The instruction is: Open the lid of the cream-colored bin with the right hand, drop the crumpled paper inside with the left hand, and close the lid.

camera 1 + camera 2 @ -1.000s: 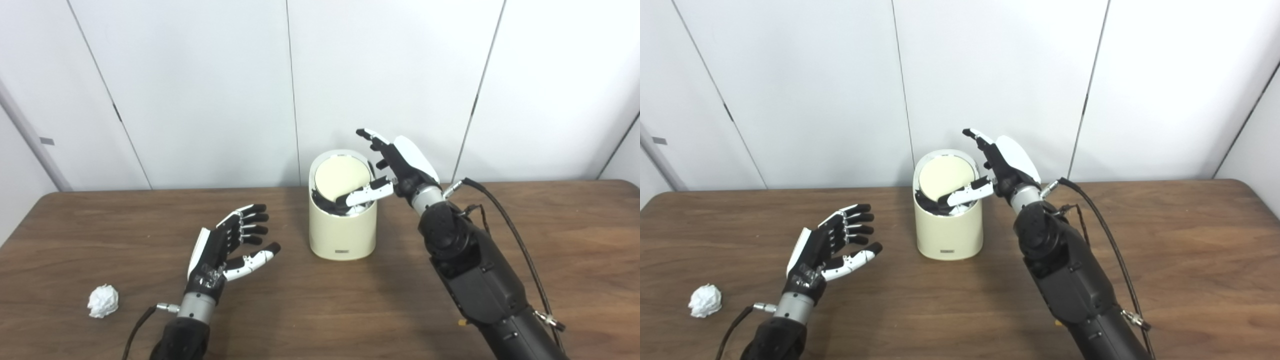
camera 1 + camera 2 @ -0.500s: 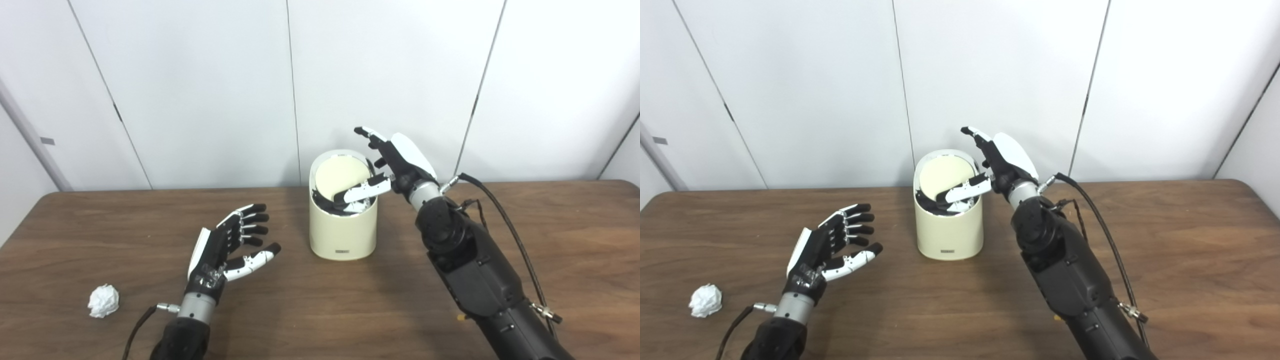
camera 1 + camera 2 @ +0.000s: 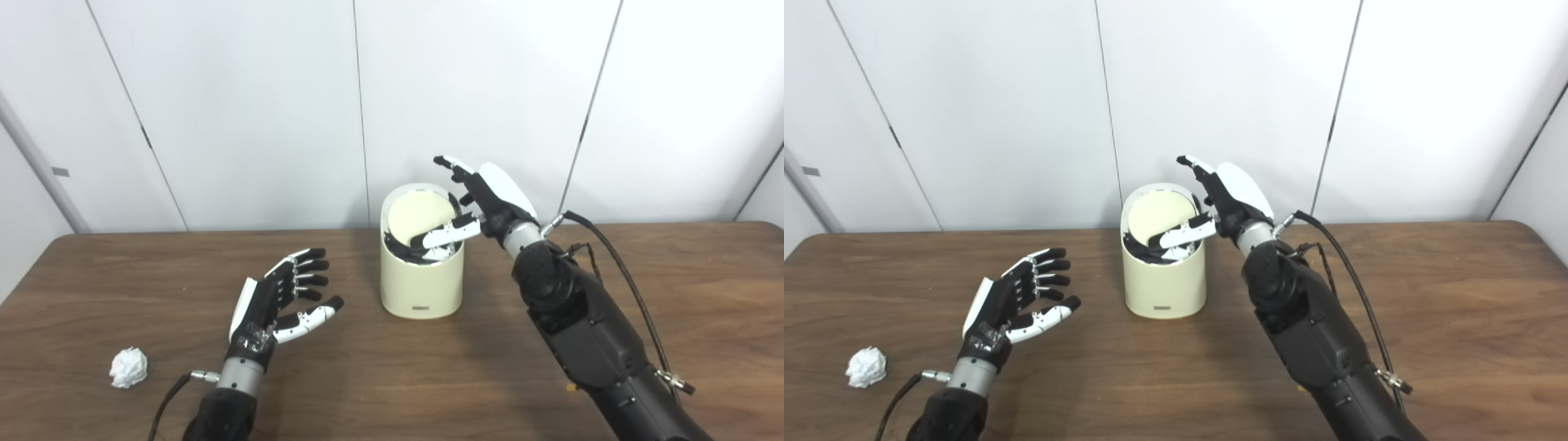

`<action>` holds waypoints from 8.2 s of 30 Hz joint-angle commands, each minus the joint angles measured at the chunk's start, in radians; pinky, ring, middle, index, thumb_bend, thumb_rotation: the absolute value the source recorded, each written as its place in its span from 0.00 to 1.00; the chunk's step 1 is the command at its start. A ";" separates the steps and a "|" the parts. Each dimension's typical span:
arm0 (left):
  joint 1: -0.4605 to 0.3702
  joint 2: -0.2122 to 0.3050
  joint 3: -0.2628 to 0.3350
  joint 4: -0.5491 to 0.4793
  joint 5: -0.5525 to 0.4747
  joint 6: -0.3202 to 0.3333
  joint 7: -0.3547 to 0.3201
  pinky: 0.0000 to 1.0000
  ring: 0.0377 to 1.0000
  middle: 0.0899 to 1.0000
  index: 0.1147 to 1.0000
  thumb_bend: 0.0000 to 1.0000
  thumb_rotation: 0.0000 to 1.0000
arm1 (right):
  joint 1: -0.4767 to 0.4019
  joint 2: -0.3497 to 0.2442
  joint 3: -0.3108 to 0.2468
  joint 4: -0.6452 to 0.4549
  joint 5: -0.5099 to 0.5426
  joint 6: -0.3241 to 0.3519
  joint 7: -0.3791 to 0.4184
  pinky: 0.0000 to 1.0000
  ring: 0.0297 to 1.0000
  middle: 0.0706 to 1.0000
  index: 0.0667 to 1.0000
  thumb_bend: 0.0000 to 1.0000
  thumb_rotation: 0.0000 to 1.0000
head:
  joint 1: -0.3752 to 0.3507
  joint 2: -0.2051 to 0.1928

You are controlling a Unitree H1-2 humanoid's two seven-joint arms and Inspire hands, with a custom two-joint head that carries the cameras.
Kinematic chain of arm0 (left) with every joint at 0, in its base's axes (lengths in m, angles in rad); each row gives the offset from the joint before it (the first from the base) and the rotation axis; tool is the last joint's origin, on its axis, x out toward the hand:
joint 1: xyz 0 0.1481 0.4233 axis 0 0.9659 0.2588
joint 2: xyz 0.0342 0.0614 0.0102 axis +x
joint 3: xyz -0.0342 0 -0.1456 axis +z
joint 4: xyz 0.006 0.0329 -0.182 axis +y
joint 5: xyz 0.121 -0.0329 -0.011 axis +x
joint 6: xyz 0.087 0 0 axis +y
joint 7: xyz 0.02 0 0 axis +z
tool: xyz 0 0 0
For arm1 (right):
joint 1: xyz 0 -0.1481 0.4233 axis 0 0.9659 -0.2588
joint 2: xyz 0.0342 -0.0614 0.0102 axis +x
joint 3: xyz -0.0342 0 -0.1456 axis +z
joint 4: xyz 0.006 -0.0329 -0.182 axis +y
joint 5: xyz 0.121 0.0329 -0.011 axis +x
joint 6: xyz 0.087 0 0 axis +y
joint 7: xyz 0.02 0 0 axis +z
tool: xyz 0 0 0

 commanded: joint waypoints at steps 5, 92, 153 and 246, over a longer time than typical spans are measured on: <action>-0.025 0.002 0.001 -0.044 0.003 -0.013 0.008 0.58 0.67 0.73 0.77 0.64 0.06 | -0.013 -0.020 0.039 0.047 -0.093 0.035 -0.023 0.64 0.83 0.89 0.89 0.76 0.21 | 0.004 0.008; -0.063 -0.081 -0.052 0.010 0.066 -0.039 0.051 0.56 0.67 0.73 0.77 0.69 0.08 | 0.439 -0.077 -0.377 -0.227 0.469 -0.281 0.008 0.76 0.86 0.91 0.91 0.59 0.25 | 0.410 -0.053; 0.037 0.772 -0.023 -0.401 0.655 0.480 -0.600 0.66 0.82 0.84 0.82 0.89 0.00 | 0.387 -0.082 -0.374 -0.277 0.475 -0.242 0.021 0.63 0.80 0.89 0.89 0.66 0.28 | 0.396 -0.053; -0.389 0.514 -0.270 -0.376 0.658 0.344 -0.637 0.38 0.36 0.43 0.43 0.50 0.00 | 0.381 -0.058 -0.331 -0.297 0.371 -0.210 -0.002 0.74 0.85 0.90 0.90 0.60 0.12 | 0.235 -0.036</action>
